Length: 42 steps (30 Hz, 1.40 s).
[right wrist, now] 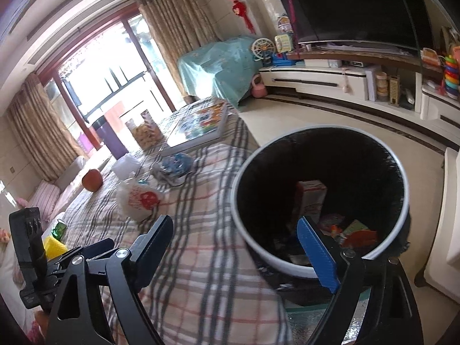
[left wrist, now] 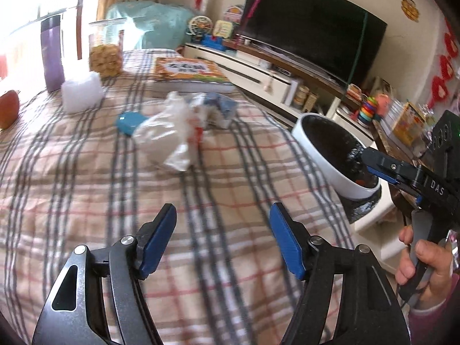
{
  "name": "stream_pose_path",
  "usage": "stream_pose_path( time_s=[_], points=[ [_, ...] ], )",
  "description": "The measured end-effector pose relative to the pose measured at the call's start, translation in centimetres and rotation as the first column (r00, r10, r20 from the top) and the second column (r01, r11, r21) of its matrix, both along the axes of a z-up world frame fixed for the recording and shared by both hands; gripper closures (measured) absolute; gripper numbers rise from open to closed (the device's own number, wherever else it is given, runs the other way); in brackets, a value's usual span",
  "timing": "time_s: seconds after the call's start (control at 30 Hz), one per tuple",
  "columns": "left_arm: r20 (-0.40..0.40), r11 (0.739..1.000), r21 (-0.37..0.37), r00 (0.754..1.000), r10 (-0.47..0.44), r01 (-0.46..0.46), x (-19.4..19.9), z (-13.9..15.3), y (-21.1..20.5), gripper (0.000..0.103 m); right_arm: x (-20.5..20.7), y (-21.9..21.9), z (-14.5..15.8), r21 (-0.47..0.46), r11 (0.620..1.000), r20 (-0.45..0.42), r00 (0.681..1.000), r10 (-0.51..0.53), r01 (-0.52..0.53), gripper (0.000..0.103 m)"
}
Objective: Collect trash
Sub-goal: 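Move both open tools back over the bed toward the white plastic bags, then grasp the white plastic bag with the left tool while the right tool grasps the crumpled wrapper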
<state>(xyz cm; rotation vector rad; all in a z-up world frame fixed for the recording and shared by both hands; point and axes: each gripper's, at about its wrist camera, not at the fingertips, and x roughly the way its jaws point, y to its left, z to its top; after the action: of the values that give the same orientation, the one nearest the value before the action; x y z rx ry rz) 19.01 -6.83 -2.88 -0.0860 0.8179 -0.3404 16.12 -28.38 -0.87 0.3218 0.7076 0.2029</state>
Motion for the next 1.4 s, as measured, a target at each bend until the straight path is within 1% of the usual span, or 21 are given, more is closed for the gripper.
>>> stream_pose_path(
  time_s=[0.13, 0.3, 0.37, 0.43, 0.63, 0.77, 0.97, 1.1, 1.13, 1.17, 1.2, 1.23, 1.27, 1.3, 1.33, 1.37, 1.4],
  points=[
    [0.009, 1.000, 0.007, 1.000, 0.030, -0.030, 0.0, 0.0, 1.2, 0.032, 0.4, 1.3, 0.0, -0.005, 1.000, -0.004, 1.000, 0.028, -0.028, 0.013],
    [0.004, 0.997, 0.003, 0.997, 0.073, -0.073, 0.4, -0.1, 2.6, 0.025, 1.6, 3.5, 0.0, -0.016, 0.996, -0.011, 0.996, 0.088, -0.088, 0.013],
    [-0.002, 0.997, 0.005, 0.997, 0.083, -0.083, 0.7, -0.2, 3.0, 0.020, 2.3, 4.4, 0.0, -0.023, 0.993, -0.013, 0.993, 0.114, -0.115, 0.012],
    [-0.005, 0.995, 0.006, 0.995, 0.099, -0.099, 1.0, -0.4, 3.3, 0.018, 3.0, 5.1, 0.0, -0.024, 0.990, -0.010, 0.991, 0.136, -0.137, 0.012],
    [-0.025, 0.991, -0.003, 0.990, 0.137, -0.137, 2.4, -0.9, 4.2, 0.018, 6.3, 6.4, -0.2, -0.009, 0.985, -0.025, 0.985, 0.171, -0.171, 0.012],
    [-0.032, 0.988, 0.013, 0.987, 0.157, -0.157, 3.8, -0.8, 4.0, 0.018, 8.8, 7.8, -0.7, -0.031, 0.981, -0.036, 0.981, 0.189, -0.191, 0.012],
    [-0.008, 0.986, 0.017, 0.986, 0.165, -0.165, 5.6, -0.3, 3.3, 0.018, 12.7, 9.2, -1.6, -0.025, 0.978, -0.061, 0.977, 0.206, -0.208, 0.014],
    [0.012, 0.988, 0.012, 0.988, 0.156, -0.156, 6.4, -0.1, 3.0, 0.018, 15.3, 9.8, -2.4, -0.025, 0.976, -0.090, 0.973, 0.213, -0.216, 0.018],
    [0.021, 0.989, 0.017, 0.989, 0.149, -0.149, 6.7, -0.2, 2.8, 0.022, 16.0, 9.9, -2.9, -0.021, 0.976, -0.105, 0.971, 0.214, -0.218, 0.020],
    [0.028, 0.990, 0.022, 0.990, 0.140, -0.141, 6.8, -0.2, 2.6, 0.035, 16.7, 10.1, -3.4, -0.014, 0.974, -0.126, 0.966, 0.224, -0.227, 0.022],
    [0.028, 0.991, 0.030, 0.992, 0.126, -0.127, 7.1, -0.4, 2.4, 0.044, 17.1, 10.3, -3.8, -0.011, 0.973, -0.139, 0.964, 0.228, -0.232, 0.028],
    [0.016, 0.993, 0.035, 0.994, 0.111, -0.111, 7.4, -0.7, 2.2, 0.063, 17.6, 10.6, -4.2, -0.012, 0.972, -0.155, 0.961, 0.230, -0.235, 0.040],
    [-0.001, 0.995, 0.029, 0.996, 0.094, -0.094, 7.7, -1.1, 2.2, 0.073, 17.9, 10.8, -4.6, -0.015, 0.971, -0.167, 0.958, 0.233, -0.238, 0.047],
    [-0.006, 0.996, 0.022, 0.996, 0.088, -0.088, 7.9, -1.3, 2.1, 0.075, 18.0, 11.0, -4.9, -0.017, 0.971, -0.175, 0.957, 0.233, -0.240, 0.058],
    [-0.010, 0.996, 0.016, 0.996, 0.087, -0.087, 7.9, -1.4, 2.2, 0.082, 17.9, 11.1, -5.1, -0.016, 0.970, -0.178, 0.956, 0.234, -0.241, 0.070],
    [-0.011, 0.996, 0.012, 0.996, 0.084, -0.084, 7.9, -1.5, 2.3, 0.082, 17.8, 11.2, -5.2, -0.013, 0.970, -0.174, 0.956, 0.238, -0.244, 0.077],
    [-0.009, 0.996, 0.007, 0.996, 0.084, -0.083, 7.8, -1.4, 2.4, 0.083, 17.6, 11.2, -5.2, -0.009, 0.969, -0.170, 0.955, 0.242, -0.247, 0.088]
  ],
)
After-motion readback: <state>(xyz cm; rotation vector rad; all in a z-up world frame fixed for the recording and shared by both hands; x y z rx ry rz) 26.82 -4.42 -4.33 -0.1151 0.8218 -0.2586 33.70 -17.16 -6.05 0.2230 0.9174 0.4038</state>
